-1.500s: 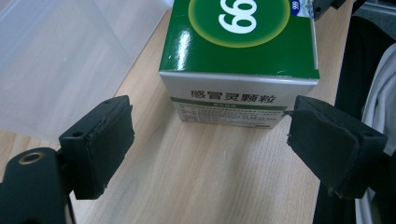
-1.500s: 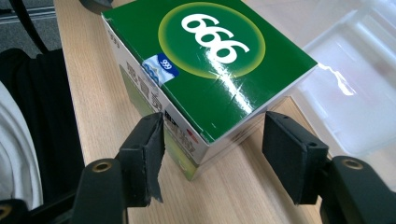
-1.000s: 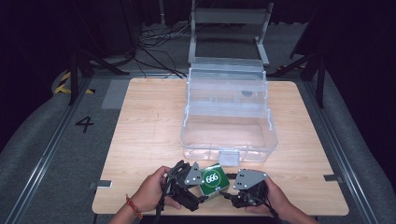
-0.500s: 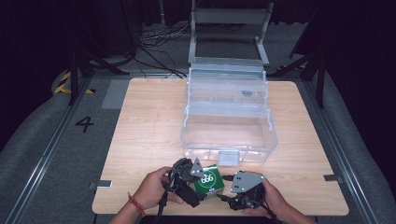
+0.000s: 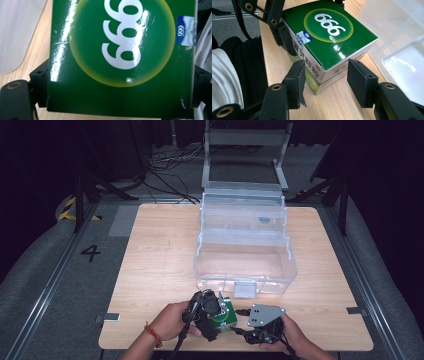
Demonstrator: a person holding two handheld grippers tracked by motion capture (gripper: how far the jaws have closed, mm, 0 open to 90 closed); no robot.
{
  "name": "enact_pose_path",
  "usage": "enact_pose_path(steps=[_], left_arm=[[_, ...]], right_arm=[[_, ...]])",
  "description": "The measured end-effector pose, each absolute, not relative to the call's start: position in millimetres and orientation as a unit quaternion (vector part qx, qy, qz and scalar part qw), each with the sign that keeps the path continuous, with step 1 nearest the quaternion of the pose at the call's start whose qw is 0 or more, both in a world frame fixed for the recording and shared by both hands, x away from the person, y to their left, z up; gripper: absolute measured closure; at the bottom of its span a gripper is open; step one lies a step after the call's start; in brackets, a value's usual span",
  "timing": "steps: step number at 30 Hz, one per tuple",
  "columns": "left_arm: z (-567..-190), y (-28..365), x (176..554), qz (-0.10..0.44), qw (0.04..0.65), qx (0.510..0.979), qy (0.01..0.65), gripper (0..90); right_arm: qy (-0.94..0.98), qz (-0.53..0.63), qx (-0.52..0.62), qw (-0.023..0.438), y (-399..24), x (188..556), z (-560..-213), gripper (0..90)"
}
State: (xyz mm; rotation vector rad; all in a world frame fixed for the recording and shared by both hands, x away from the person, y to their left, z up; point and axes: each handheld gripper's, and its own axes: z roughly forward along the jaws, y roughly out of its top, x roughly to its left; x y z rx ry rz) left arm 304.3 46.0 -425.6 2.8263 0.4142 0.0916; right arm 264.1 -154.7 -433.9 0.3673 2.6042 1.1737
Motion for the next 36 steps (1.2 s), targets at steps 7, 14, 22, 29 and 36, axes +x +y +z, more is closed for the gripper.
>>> enact_pose_path(steps=[7, 14, 22, 29, 36], left_arm=[[-429, 48, 305, 0.025, 0.135, 0.983, 0.123, 12.8], [-432, 51, 304, 0.027, 0.145, 0.982, 0.119, 13.4], [-431, 55, 307, 0.020, 0.131, 0.985, 0.109, 14.0], [-431, 62, 307, 0.014, 0.121, 0.987, 0.107, 14.1], [-430, 64, 307, 0.015, 0.117, 0.988, 0.098, 14.0]], right_arm=[[0.896, 0.409, 0.125, 0.122, -155, 262, -435, 50.6], [0.893, 0.407, 0.133, 0.139, -175, 263, -430, 44.2], [0.863, 0.433, 0.185, 0.183, -216, 270, -394, 40.5], [0.827, 0.439, 0.261, 0.236, -252, 289, -367, 40.9], [0.805, 0.397, 0.337, 0.286, -296, 332, -358, 44.1]])
